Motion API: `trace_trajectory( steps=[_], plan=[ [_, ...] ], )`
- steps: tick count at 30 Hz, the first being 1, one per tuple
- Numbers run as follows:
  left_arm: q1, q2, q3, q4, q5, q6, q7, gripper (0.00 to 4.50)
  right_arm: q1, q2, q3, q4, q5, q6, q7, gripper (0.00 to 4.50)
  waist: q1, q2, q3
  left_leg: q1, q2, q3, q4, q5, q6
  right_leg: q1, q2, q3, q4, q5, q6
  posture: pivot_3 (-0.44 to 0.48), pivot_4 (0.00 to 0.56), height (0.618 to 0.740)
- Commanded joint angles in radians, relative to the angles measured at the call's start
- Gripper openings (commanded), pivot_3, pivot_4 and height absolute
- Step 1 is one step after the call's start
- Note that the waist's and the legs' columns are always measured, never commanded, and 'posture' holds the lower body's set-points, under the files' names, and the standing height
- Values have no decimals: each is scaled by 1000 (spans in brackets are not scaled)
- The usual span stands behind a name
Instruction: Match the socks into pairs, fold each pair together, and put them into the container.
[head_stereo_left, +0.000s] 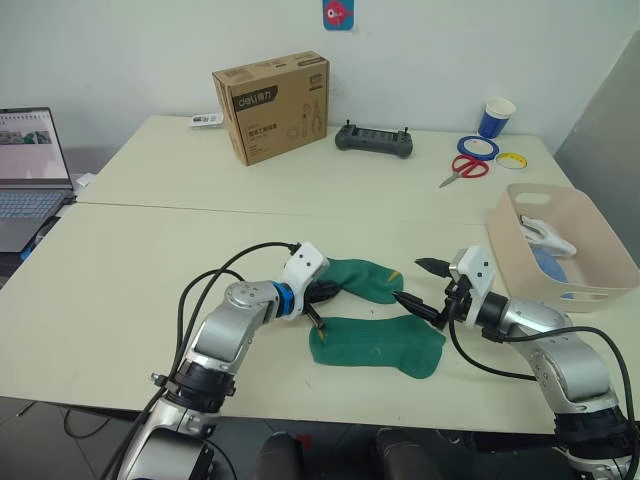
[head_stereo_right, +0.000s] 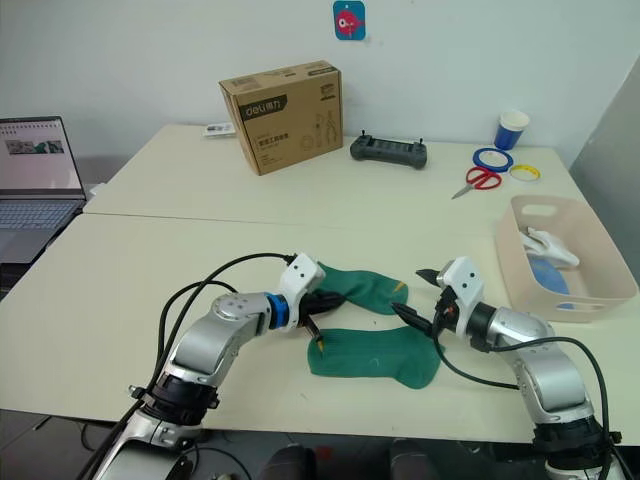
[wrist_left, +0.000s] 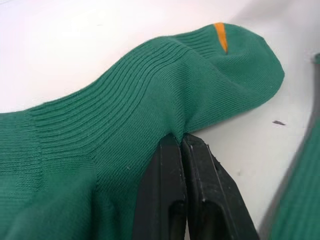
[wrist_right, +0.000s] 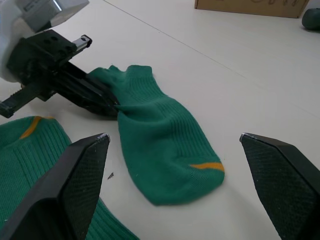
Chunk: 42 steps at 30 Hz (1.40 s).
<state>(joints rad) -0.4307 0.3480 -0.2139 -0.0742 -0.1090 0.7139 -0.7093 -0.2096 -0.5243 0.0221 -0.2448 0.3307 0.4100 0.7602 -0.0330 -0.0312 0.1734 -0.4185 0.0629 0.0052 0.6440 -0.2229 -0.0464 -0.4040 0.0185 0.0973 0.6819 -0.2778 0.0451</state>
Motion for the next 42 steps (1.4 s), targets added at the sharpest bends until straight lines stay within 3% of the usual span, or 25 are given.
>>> trace_trajectory(
  steps=[1,11,15,16,24,32,34,37,42],
  plan=[
    [31,6,-16,-51,20,-22,40,27,-18,-5,-2,-1,-13,-33,0,4500,-1,0,0,0,0,0,0,0,0,0,0,0,0,0,0,0,150,740],
    [67,105,116,-158,-92,-3,-11,3136,-48,15,6,31,-66,-42,-43,4500,-2,0,0,0,0,0,0,0,0,0,0,0,0,0,0,0,150,740],
    [18,138,217,-12,-92,-133,20,4428,-47,23,21,19,-87,6,-75,4500,0,0,0,0,0,0,0,0,0,0,0,0,0,0,0,0,150,740],
    [7,140,228,20,-91,-158,26,4469,-47,22,24,20,-94,17,-82,4500,1,0,0,0,0,0,0,0,0,0,0,0,0,0,0,0,150,740],
    [-72,112,188,301,-37,-351,17,4469,-67,29,59,37,-122,95,-118,4500,1,0,0,-1,0,1,0,0,0,-1,-1,0,-1,1,-1,0,150,740],
    [-142,67,126,476,15,-424,9,4469,-78,32,135,39,-155,141,-105,4500,1,0,0,-1,0,1,0,0,0,-1,0,0,-1,1,-1,0,150,740],
    [-151,65,113,500,26,-427,0,4084,-82,29,148,45,-170,153,-109,4500,1,0,0,-1,0,1,0,0,0,-1,0,0,-1,1,-1,0,150,740],
    [-153,64,106,504,28,-431,-11,3267,-92,26,162,52,-176,160,-107,3896,1,0,0,-1,0,1,0,0,0,-1,0,0,-1,1,-1,0,150,740],
    [-155,66,112,499,25,-428,-14,1660,-114,46,174,75,-197,161,-119,2154,-1,0,0,0,0,1,0,0,0,0,0,0,0,0,-1,0,150,740]
  ],
)
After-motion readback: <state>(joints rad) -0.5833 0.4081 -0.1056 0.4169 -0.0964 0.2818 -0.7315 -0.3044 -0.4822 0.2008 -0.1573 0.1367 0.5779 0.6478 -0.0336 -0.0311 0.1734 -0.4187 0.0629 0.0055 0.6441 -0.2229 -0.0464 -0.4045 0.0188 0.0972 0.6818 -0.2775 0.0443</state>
